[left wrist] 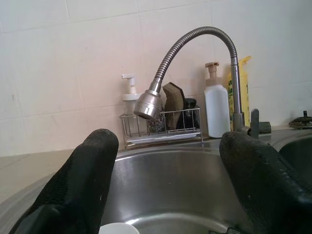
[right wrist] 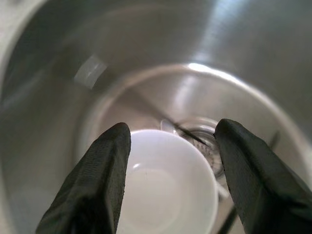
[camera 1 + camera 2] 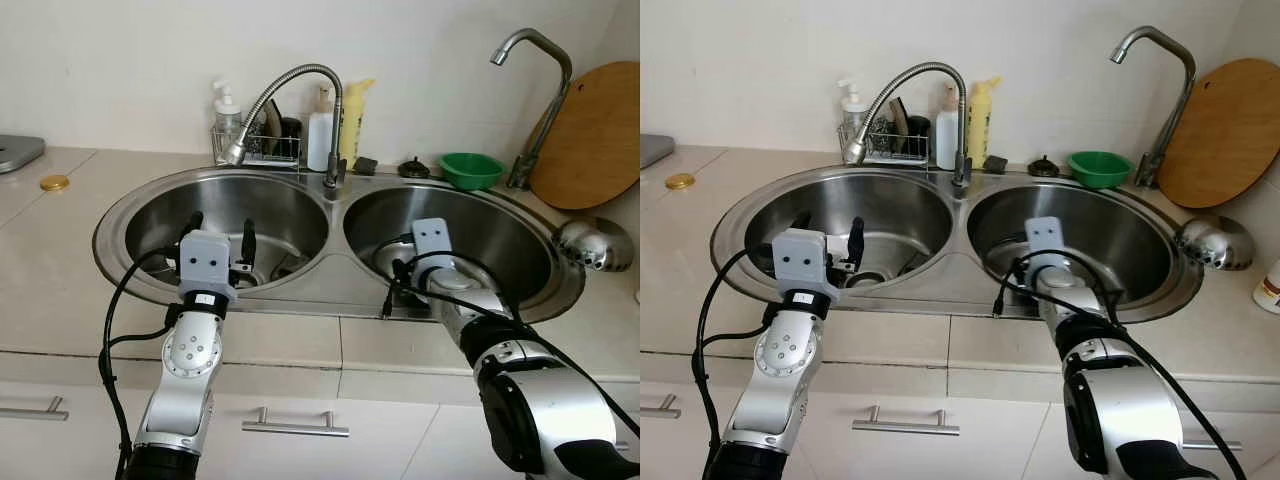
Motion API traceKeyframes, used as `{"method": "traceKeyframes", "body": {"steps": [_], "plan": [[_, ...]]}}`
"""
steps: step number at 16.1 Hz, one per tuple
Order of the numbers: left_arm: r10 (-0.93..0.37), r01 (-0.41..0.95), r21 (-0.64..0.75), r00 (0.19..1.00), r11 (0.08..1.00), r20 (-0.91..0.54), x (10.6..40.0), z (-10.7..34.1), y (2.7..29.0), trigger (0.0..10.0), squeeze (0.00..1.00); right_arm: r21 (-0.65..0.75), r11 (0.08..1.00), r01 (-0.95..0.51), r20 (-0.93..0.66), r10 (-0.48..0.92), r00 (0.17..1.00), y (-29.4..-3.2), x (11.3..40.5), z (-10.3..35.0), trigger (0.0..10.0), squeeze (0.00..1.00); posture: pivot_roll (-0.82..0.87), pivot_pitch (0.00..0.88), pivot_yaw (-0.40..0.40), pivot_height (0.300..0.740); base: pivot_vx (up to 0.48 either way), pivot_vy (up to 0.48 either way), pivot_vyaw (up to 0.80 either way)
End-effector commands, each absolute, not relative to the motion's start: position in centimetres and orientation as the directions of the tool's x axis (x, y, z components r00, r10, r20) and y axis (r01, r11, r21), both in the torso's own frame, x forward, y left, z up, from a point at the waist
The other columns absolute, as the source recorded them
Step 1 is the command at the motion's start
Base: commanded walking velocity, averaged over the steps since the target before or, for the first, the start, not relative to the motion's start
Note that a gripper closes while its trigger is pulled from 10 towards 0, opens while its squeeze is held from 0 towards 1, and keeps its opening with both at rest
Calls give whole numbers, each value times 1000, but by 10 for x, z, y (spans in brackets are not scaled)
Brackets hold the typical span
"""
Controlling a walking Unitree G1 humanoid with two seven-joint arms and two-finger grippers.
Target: Kitchen organization
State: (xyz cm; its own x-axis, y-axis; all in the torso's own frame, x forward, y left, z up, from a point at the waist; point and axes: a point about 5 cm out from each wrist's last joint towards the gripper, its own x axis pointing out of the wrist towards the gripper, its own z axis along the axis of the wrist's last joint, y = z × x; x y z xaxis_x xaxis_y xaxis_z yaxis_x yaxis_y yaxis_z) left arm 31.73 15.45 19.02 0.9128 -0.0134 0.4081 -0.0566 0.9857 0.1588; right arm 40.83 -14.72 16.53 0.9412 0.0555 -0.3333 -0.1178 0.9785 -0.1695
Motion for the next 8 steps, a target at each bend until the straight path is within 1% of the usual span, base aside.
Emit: {"method": "traceKeyframes", "body": {"steps": [1, 2, 3, 4, 5, 6, 8], "plan": [[-21, -49, 168, 921, 985, 389, 318, 186, 153, 10000, 0, -235, 948, -216, -364, 120, 924, -140, 405, 156, 10000, 0, 74, 0, -50, 740, 0, 0, 0], [-20, -49, 169, 921, 984, 389, 318, 186, 153, 10000, 0, -260, 924, -282, -376, 172, 911, -135, 403, 153, 10000, 0, 74, 0, -50, 740, 0, 0, 0], [-20, -50, 169, 921, 984, 388, 318, 186, 153, 10000, 0, -278, 910, -308, -383, 189, 904, -135, 401, 151, 10000, 0, 71, 0, -53, 740, 0, 0, 0], [-20, -50, 170, 922, 984, 388, 317, 185, 154, 10000, 0, -305, 898, -318, -384, 190, 904, -138, 401, 149, 10000, 0, 71, 0, -53, 740, 0, 0, 0], [-19, -51, 169, 922, 984, 387, 317, 185, 154, 10000, 0, -302, 901, -310, -376, 187, 908, -140, 401, 150, 10000, 0, 71, 0, -53, 740, 0, 0, 0], [-18, -52, 169, 922, 984, 387, 317, 185, 154, 10000, 0, -270, 919, -286, -353, 181, 918, -143, 401, 152, 10000, 0, 69, 0, -54, 740, 0, 0, 0], [-16, -53, 167, 922, 984, 387, 317, 185, 154, 10000, 0, -152, 969, -197, -242, 156, 958, -148, 405, 166, 10000, 0, 69, 0, -54, 740, 0, 0, 0]]}}
